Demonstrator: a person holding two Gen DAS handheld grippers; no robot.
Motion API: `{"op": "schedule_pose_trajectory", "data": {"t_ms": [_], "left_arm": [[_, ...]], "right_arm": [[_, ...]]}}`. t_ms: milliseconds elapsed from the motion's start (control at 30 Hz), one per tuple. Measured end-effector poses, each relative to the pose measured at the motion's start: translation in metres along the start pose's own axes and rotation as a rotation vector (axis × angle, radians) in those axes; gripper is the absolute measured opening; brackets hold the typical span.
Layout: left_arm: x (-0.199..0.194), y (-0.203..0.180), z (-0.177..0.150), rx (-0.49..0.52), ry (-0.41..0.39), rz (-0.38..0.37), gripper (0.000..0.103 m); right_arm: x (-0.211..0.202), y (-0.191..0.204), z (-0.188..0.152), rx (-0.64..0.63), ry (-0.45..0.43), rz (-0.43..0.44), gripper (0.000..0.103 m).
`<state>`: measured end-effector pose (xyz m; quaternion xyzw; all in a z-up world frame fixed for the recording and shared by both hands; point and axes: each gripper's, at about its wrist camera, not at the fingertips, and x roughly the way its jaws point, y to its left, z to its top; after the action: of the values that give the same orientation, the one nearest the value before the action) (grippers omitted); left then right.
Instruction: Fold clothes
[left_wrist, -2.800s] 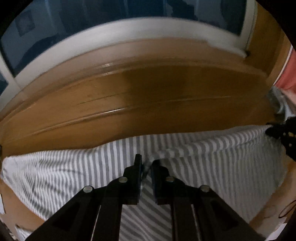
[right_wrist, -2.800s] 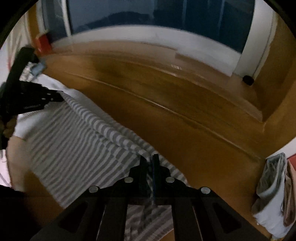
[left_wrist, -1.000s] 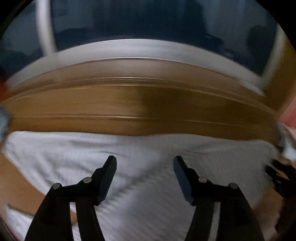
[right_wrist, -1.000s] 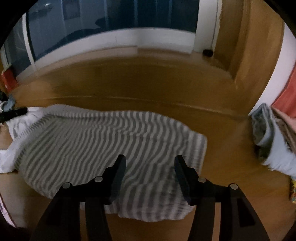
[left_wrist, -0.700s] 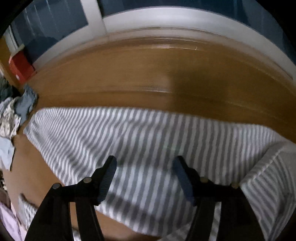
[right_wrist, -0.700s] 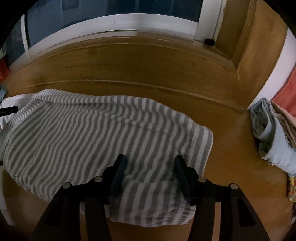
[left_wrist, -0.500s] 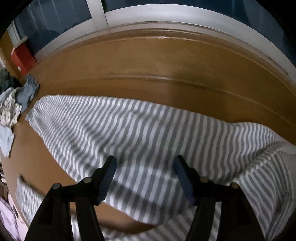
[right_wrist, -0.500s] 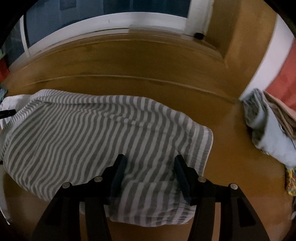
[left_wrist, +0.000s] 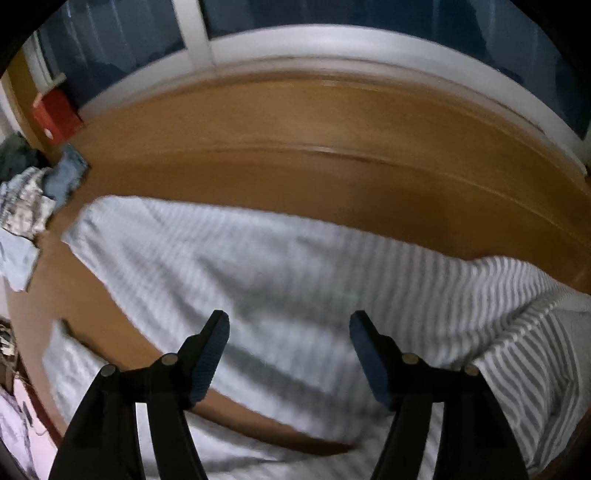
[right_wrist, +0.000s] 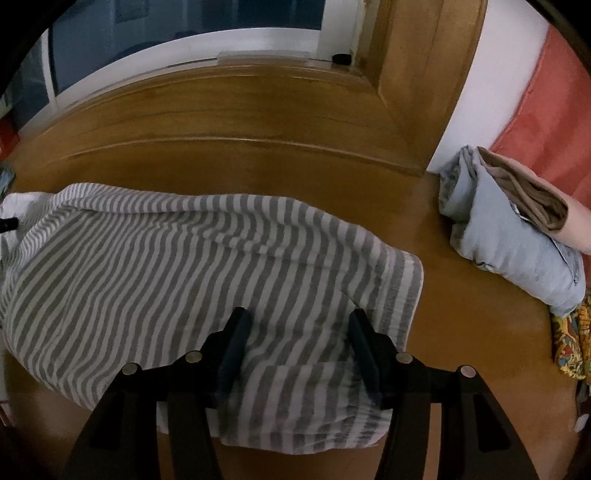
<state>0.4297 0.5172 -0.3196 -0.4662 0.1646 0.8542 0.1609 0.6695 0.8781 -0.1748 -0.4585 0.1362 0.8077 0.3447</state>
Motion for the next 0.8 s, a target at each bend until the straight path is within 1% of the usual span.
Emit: {"op": "schedule_pose_trajectory", "data": {"t_ms": [33, 100, 133, 200, 267, 300, 367, 433, 500, 533, 600, 700, 767, 800], "left_arm": [[0.007, 0.015, 0.009, 0.008, -0.007, 0.018, 0.066], [0.004, 0.044, 0.010, 0.026, -0.020, 0.069, 0.066], [0.022, 0.034, 0.030, 0.029, -0.023, 0.088, 0.066], [0.053, 0.036, 0.074, 0.033, -0.025, 0.106, 0.066], [0.076, 0.043, 0.100, 0.046, -0.026, 0.127, 0.066], [0.095, 0.040, 0.112, 0.053, -0.025, 0.135, 0.066], [0.110, 0.043, 0.124, 0.063, -0.015, 0.138, 0.066], [0.127, 0.057, 0.131, 0.078, -0.011, 0.134, 0.066], [0.135, 0.069, 0.132, 0.097, -0.004, 0.131, 0.066], [0.146, 0.076, 0.133, 0.103, 0.001, 0.114, 0.066], [0.169, 0.089, 0.136, 0.112, 0.011, 0.076, 0.069], [0.171, 0.106, 0.135, 0.120, 0.007, 0.010, 0.072], [0.168, 0.111, 0.131, 0.117, 0.011, -0.005, 0.072], [0.169, 0.115, 0.129, 0.104, 0.016, -0.014, 0.072]], "right_arm": [[-0.005, 0.005, 0.003, 0.011, -0.008, -0.006, 0.055], [-0.021, 0.017, 0.004, 0.025, -0.047, -0.001, 0.055], [-0.031, 0.026, 0.006, 0.014, -0.069, 0.014, 0.055], [-0.053, 0.052, 0.009, -0.026, -0.107, 0.053, 0.055], [-0.071, 0.088, 0.012, -0.073, -0.131, 0.106, 0.055], [-0.077, 0.107, 0.013, -0.096, -0.137, 0.137, 0.055], [-0.083, 0.148, 0.012, -0.141, -0.141, 0.160, 0.055], [-0.084, 0.188, 0.012, -0.182, -0.138, 0.162, 0.055], [-0.074, 0.222, 0.012, -0.196, -0.113, 0.148, 0.055], [-0.065, 0.233, 0.013, -0.190, -0.091, 0.143, 0.055], [-0.050, 0.254, 0.013, -0.162, -0.042, 0.129, 0.055], [-0.031, 0.277, 0.012, -0.118, 0.018, 0.088, 0.055], [-0.021, 0.284, 0.007, -0.074, 0.054, 0.048, 0.054], [-0.021, 0.284, 0.005, -0.048, 0.059, 0.035, 0.054]]}}
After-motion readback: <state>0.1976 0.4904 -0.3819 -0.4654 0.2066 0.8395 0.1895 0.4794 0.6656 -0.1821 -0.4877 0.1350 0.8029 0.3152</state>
